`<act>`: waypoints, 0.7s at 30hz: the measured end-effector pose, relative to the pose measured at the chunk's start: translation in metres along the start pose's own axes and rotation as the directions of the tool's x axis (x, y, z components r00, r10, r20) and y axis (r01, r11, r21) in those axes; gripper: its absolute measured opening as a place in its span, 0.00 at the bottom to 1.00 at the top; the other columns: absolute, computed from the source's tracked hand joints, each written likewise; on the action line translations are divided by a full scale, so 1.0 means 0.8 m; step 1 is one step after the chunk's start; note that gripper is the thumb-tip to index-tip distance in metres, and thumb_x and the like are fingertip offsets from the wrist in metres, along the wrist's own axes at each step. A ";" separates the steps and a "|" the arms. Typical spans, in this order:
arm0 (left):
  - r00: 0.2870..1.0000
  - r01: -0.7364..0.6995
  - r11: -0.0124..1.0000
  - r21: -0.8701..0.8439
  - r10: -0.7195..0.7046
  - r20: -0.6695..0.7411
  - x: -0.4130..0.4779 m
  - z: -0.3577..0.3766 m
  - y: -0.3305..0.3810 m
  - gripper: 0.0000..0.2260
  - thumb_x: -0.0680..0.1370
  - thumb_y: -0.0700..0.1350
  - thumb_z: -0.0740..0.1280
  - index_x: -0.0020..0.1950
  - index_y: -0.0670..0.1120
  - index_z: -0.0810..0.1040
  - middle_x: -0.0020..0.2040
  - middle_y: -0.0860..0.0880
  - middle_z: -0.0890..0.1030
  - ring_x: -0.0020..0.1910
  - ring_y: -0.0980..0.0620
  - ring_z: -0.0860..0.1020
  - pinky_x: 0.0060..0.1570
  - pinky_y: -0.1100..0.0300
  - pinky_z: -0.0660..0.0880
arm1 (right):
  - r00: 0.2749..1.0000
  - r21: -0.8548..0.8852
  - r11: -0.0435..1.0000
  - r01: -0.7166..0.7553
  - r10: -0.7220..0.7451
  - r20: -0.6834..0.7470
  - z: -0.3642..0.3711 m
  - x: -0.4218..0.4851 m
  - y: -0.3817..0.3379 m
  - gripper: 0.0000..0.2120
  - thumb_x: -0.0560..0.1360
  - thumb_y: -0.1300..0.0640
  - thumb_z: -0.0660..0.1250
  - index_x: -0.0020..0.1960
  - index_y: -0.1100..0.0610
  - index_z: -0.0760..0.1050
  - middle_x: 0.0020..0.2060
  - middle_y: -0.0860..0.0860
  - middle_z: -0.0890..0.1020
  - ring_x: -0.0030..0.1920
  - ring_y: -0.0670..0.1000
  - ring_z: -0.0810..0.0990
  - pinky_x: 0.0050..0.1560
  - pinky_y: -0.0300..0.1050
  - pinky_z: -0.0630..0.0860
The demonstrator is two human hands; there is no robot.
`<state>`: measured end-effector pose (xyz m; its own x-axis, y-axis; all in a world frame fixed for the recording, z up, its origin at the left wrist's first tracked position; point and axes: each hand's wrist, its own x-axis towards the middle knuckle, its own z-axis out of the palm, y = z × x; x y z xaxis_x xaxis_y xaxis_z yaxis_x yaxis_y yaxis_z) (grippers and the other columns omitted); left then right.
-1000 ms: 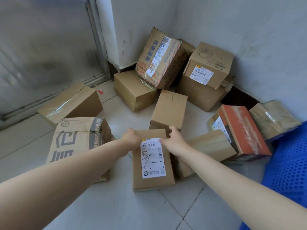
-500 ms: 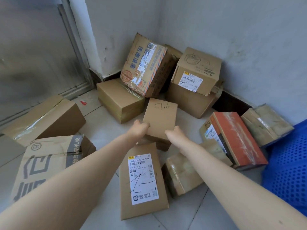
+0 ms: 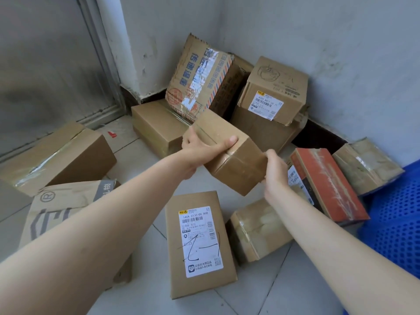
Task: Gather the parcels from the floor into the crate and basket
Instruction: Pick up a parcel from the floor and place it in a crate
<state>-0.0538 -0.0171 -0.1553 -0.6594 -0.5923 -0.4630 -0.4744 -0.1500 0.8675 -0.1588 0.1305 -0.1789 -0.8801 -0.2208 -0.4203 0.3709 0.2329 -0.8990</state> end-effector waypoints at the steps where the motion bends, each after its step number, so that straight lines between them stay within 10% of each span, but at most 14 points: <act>1: 1.000 0.003 0.999 -0.044 -0.002 0.009 -0.003 -0.001 -0.002 0.71 0.47 0.70 0.79 0.77 0.59 0.36 0.79 0.52 0.51 0.76 0.49 0.59 0.73 0.46 0.62 | 0.998 -0.012 1.000 -0.019 0.020 0.066 -0.003 -0.001 0.006 0.11 0.70 0.48 0.60 0.44 0.54 0.76 0.43 0.51 0.82 0.47 0.54 0.80 0.52 0.50 0.75; 8: 0.907 -0.420 0.897 -0.139 0.421 -0.021 -0.033 0.009 -0.013 0.44 0.76 0.49 0.72 0.80 0.55 0.43 0.73 0.54 0.70 0.67 0.59 0.72 0.69 0.54 0.70 | 0.904 0.013 1.000 0.002 -0.007 0.428 -0.010 -0.015 -0.030 0.37 0.67 0.25 0.64 0.69 0.44 0.74 0.63 0.49 0.80 0.65 0.53 0.78 0.66 0.59 0.71; 12: 0.835 -0.541 0.840 0.035 0.542 -0.094 -0.047 0.004 0.016 0.37 0.79 0.45 0.68 0.80 0.53 0.48 0.70 0.49 0.69 0.52 0.57 0.75 0.60 0.66 0.72 | 0.875 0.158 0.986 0.053 -0.122 0.469 -0.019 -0.029 -0.047 0.24 0.78 0.38 0.60 0.64 0.52 0.78 0.59 0.53 0.83 0.62 0.54 0.81 0.62 0.54 0.75; 15: 0.902 -0.325 0.893 0.311 0.391 -0.182 -0.050 0.003 0.031 0.54 0.66 0.65 0.74 0.79 0.57 0.41 0.76 0.49 0.54 0.73 0.47 0.59 0.74 0.50 0.57 | 0.866 0.248 0.968 -0.032 -0.097 0.491 -0.023 -0.038 -0.051 0.24 0.79 0.38 0.57 0.61 0.53 0.81 0.57 0.54 0.84 0.58 0.54 0.83 0.61 0.53 0.75; 17: 0.964 -0.223 0.957 0.184 0.245 -0.102 -0.050 0.000 0.034 0.60 0.60 0.69 0.75 0.78 0.58 0.38 0.77 0.51 0.54 0.76 0.48 0.59 0.74 0.49 0.59 | 0.851 0.225 0.970 -0.092 -0.041 0.523 -0.023 -0.047 -0.048 0.27 0.80 0.37 0.56 0.62 0.56 0.80 0.55 0.56 0.85 0.54 0.54 0.85 0.58 0.49 0.78; 21: 0.960 -0.252 0.958 0.139 0.265 -0.088 -0.053 -0.013 0.028 0.45 0.69 0.67 0.69 0.78 0.58 0.48 0.73 0.51 0.67 0.66 0.50 0.73 0.67 0.51 0.70 | 0.895 0.118 0.993 -0.022 -0.033 0.445 -0.031 -0.043 -0.042 0.14 0.82 0.48 0.59 0.54 0.56 0.77 0.40 0.50 0.84 0.40 0.50 0.83 0.32 0.37 0.77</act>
<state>-0.0303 -0.0038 -0.1142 -0.7077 -0.6780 -0.1986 -0.3693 0.1152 0.9222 -0.1487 0.1533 -0.1310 -0.6678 -0.6268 -0.4014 0.4228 0.1243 -0.8977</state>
